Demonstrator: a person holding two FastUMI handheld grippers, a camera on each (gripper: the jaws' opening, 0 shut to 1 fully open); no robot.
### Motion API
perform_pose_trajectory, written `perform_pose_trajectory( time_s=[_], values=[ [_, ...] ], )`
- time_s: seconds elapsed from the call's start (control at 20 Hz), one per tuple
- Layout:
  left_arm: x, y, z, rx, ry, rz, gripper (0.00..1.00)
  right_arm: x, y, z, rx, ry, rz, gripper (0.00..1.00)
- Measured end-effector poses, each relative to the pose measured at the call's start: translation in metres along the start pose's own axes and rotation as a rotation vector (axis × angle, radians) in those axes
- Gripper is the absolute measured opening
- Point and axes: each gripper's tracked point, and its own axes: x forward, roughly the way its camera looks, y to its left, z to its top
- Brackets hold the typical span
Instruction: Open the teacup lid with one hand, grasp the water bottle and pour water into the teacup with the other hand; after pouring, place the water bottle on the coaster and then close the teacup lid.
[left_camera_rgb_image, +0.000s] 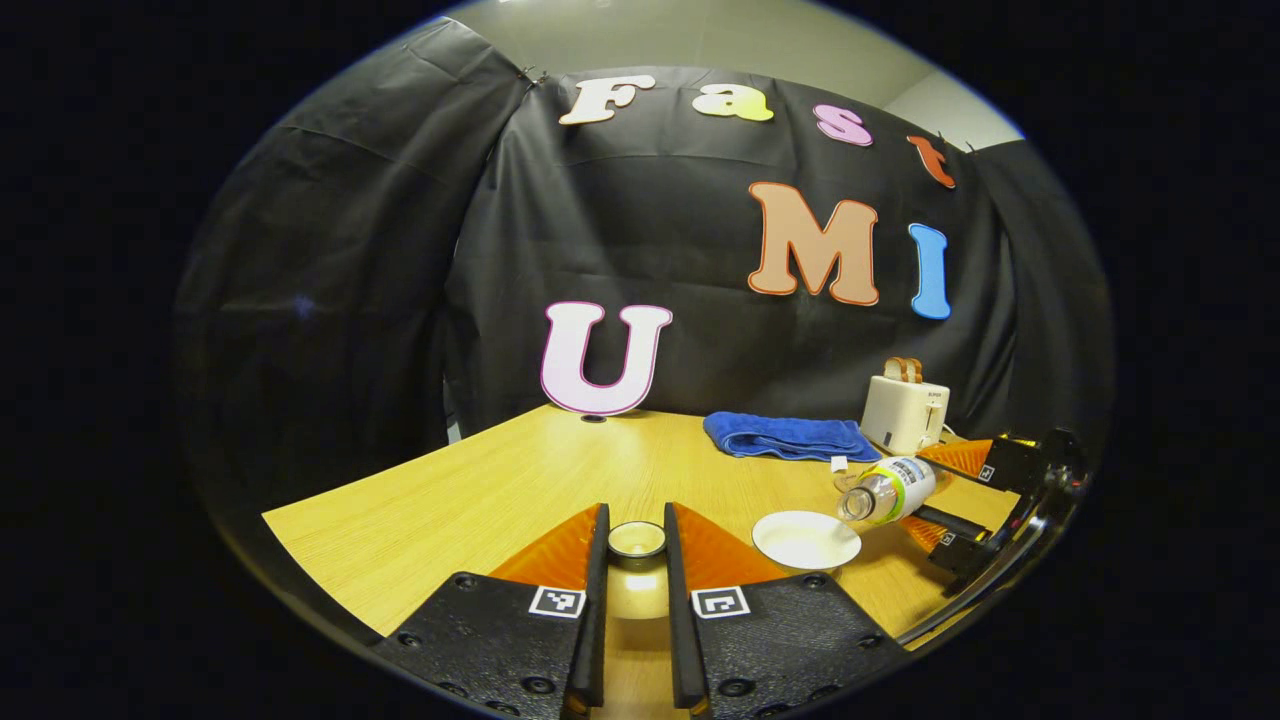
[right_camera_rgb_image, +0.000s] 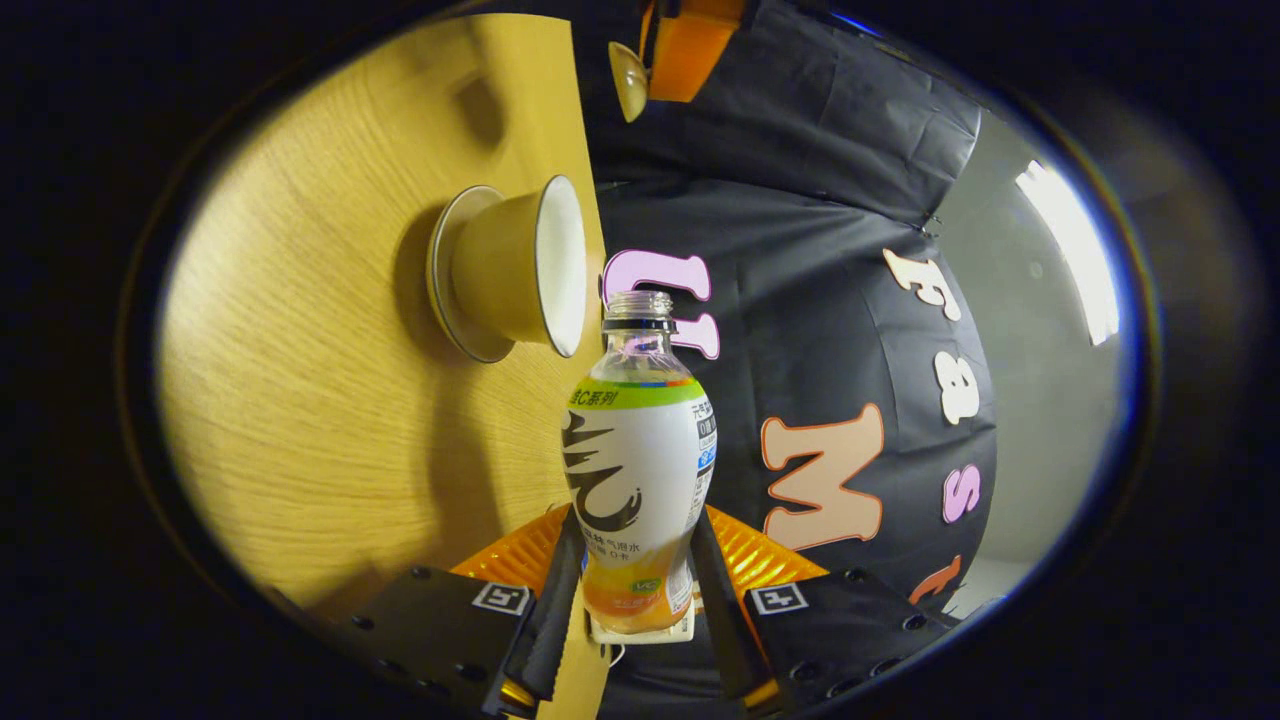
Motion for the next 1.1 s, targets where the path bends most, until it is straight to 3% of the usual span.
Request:
perform_pose_trajectory(
  time_s=[1.1],
  values=[
    [-0.003, -0.002, 0.003, -0.012, 0.0, -0.011, 0.24, -0.006, -0.004, 0.011, -0.407, -0.08, -0.07, 0.64]
  ],
)
